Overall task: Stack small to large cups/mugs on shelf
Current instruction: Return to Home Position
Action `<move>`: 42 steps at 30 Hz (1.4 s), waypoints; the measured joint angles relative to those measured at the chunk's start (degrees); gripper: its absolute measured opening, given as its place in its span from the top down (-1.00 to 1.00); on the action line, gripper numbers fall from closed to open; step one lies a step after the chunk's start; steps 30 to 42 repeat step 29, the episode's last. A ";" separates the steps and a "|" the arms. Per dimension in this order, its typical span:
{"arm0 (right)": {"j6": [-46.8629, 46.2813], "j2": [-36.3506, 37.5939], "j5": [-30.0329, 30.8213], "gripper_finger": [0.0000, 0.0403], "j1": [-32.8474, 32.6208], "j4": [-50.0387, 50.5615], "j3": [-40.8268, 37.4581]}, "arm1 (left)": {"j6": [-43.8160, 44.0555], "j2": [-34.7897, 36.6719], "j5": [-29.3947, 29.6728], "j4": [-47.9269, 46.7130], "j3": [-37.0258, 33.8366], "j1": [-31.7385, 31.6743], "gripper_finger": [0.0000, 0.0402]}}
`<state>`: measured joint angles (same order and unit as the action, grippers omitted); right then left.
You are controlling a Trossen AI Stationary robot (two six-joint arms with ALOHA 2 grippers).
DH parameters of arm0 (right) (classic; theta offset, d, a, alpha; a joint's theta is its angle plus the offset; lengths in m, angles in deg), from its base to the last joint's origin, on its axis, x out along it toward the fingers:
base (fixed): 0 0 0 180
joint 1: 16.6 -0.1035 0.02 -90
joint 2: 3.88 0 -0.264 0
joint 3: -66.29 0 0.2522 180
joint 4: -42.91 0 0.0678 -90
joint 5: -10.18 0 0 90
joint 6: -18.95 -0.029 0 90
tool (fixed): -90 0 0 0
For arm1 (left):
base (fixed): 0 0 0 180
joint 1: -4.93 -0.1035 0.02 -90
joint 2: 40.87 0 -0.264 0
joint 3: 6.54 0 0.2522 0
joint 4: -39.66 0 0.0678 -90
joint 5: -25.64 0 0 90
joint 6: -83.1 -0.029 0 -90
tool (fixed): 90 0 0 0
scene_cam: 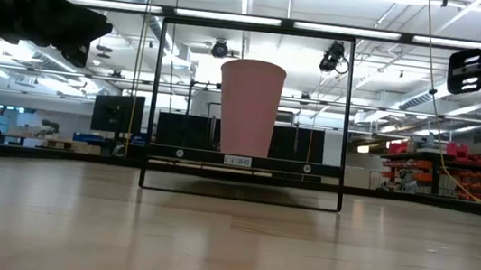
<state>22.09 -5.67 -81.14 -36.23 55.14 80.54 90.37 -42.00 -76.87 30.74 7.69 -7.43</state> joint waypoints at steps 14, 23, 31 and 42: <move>0.00 0.00 0.00 0.95 0.00 0.00 0.00 | 0.01 0.00 0.01 0.00 0.00 0.01 0.61; 0.00 -0.01 -0.02 0.95 0.02 -0.01 0.00 | 0.02 0.00 0.00 0.00 0.02 0.00 0.55; 0.00 0.00 0.00 0.95 0.00 0.00 0.00 | 0.01 0.00 0.01 0.00 0.00 0.01 0.59; 0.00 0.00 0.00 0.95 0.00 0.00 0.00 | 0.01 0.00 0.01 0.00 0.00 0.01 0.59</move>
